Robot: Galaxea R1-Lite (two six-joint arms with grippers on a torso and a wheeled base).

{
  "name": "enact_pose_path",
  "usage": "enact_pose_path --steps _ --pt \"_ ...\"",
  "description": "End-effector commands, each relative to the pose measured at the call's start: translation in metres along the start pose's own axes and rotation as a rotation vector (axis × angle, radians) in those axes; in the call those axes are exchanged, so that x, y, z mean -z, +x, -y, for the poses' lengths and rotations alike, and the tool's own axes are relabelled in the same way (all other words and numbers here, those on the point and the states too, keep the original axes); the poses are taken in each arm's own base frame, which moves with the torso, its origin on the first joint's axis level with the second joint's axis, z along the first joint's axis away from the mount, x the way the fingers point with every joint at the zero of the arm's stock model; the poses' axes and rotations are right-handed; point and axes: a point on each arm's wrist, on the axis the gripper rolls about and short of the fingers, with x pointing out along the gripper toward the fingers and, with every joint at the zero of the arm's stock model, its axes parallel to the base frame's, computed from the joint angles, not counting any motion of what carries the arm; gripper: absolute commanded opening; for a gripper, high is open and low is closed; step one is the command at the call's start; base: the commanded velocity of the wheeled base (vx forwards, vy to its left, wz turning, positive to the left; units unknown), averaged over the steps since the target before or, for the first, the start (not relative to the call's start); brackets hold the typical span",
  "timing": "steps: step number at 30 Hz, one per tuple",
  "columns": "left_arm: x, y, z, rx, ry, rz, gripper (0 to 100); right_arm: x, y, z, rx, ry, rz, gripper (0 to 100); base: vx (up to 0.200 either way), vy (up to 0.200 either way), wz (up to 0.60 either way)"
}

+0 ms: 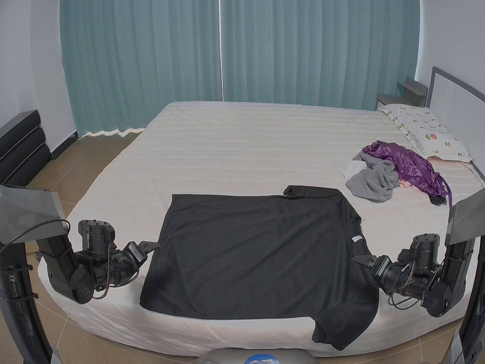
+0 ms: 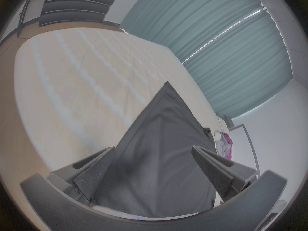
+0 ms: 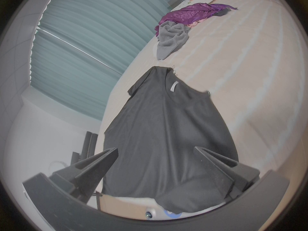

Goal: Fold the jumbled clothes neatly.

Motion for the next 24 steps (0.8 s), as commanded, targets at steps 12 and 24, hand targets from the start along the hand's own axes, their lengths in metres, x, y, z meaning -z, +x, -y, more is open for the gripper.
enact_pose_path --steps 12,24 --pt "0.043 -0.020 -0.032 -0.067 0.247 -0.185 100 0.023 -0.027 0.007 0.002 0.050 -0.087 100 0.000 0.000 0.00" --pt "0.051 -0.003 -0.036 -0.150 0.347 -0.160 100 0.024 -0.027 0.007 0.000 0.050 -0.088 100 0.000 0.000 0.00"
